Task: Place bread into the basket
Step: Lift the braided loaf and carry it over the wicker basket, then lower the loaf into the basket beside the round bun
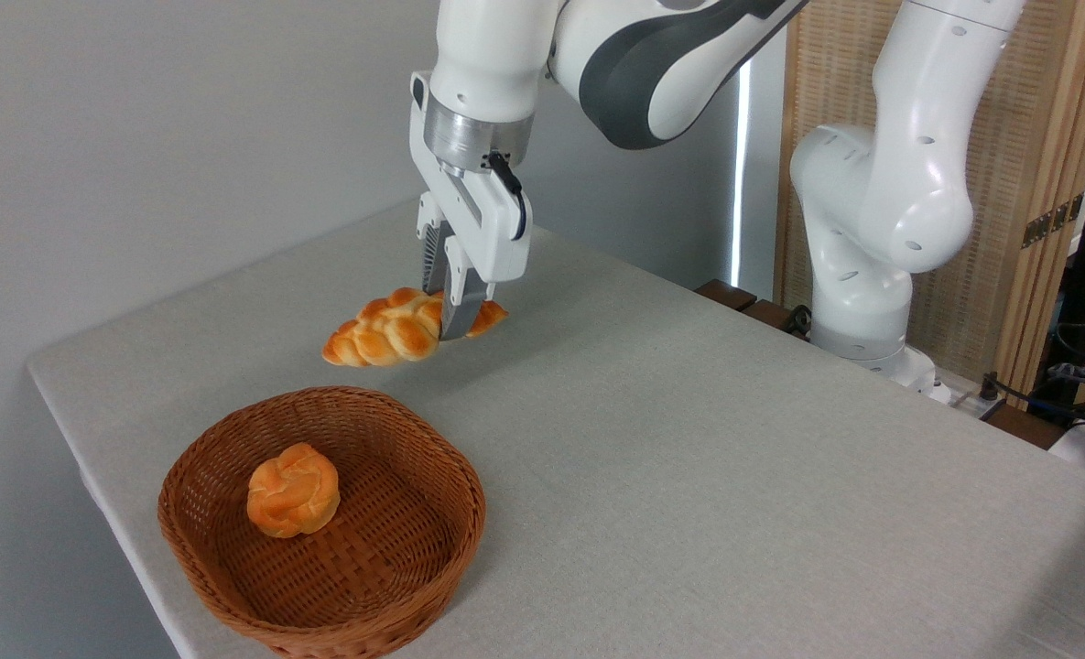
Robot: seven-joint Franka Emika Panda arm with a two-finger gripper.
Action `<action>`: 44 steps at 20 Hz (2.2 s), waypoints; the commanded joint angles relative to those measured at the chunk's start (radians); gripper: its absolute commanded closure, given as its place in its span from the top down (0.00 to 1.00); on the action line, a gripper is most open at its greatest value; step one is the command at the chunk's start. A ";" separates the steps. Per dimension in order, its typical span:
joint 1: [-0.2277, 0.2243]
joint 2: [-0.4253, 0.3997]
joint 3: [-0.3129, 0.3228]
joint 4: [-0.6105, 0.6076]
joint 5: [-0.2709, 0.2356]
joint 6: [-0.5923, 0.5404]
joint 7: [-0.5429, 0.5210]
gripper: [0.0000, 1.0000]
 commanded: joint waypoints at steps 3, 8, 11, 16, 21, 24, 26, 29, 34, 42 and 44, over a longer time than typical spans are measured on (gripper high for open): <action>0.001 0.088 0.081 0.155 -0.014 0.008 -0.025 0.37; 0.005 0.189 0.127 0.236 -0.005 0.011 -0.019 0.37; 0.006 0.262 0.155 0.280 -0.002 0.011 -0.016 0.37; 0.006 0.318 0.172 0.314 0.006 0.014 -0.002 0.40; 0.006 0.334 0.173 0.316 0.058 0.023 0.027 0.42; 0.006 0.334 0.189 0.316 0.060 0.044 0.027 0.45; 0.006 0.334 0.193 0.314 0.061 0.060 0.025 0.52; 0.006 0.334 0.193 0.314 0.061 0.063 0.025 0.58; 0.006 0.334 0.193 0.314 0.070 0.063 0.024 0.67; 0.006 0.334 0.193 0.314 0.070 0.063 0.024 0.79; 0.006 0.334 0.193 0.314 0.070 0.063 0.024 0.87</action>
